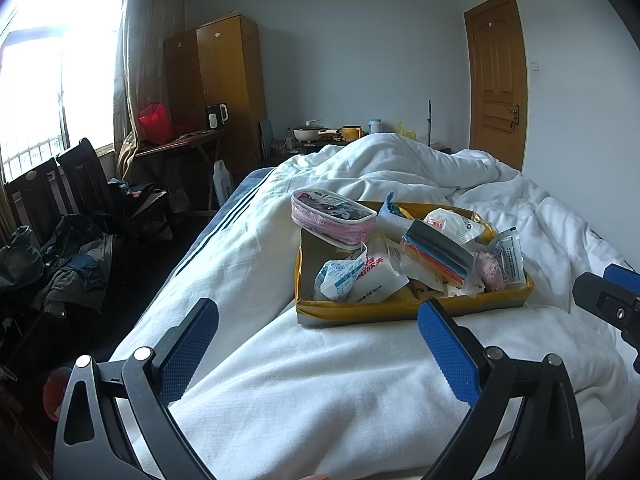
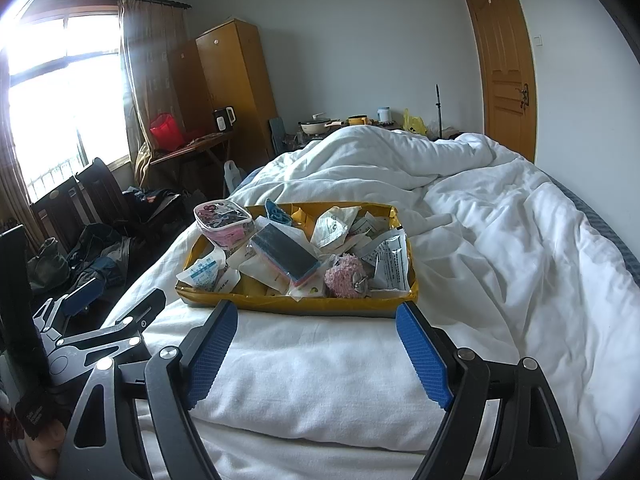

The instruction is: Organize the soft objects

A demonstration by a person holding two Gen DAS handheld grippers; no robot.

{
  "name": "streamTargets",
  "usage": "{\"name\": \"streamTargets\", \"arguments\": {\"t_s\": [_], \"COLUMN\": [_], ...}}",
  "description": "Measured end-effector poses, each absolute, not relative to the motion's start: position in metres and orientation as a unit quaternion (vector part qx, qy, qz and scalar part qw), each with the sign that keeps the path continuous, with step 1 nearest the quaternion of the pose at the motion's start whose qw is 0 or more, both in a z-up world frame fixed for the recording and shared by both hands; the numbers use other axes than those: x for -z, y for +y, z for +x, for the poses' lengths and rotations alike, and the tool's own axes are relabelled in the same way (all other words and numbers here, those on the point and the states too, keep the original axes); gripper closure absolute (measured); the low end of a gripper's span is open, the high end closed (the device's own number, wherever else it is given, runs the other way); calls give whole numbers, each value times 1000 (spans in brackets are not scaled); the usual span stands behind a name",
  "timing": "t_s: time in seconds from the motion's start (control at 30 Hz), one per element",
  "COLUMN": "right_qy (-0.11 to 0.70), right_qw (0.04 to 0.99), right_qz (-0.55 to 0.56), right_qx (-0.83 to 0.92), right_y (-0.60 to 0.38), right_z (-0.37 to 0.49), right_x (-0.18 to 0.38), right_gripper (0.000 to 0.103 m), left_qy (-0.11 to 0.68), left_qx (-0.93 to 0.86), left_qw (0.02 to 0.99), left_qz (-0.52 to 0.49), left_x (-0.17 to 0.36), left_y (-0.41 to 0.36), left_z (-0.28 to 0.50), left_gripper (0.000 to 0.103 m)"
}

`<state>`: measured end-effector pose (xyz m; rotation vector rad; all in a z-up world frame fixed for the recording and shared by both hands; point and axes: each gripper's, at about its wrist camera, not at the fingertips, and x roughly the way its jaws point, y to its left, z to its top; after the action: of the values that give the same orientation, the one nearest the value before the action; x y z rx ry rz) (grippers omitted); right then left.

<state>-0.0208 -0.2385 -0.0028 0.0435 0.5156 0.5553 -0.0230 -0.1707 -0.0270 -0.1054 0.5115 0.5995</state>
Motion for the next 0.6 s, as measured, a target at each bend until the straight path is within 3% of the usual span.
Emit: {"name": "streamTargets", "arguments": {"t_s": [0.6], "right_qy": [254], "right_qw": [928], "right_qz": [21], "right_qx": [-271], "right_y": [-238], "right_z": [-20], "right_x": [4], "right_gripper": [18], "left_qy": [250], "left_qx": [-292], "left_qw": [922], "left_qz": [-51], "left_x": [27], "left_y": [-171], "left_z": [-22], "left_gripper": [3]}}
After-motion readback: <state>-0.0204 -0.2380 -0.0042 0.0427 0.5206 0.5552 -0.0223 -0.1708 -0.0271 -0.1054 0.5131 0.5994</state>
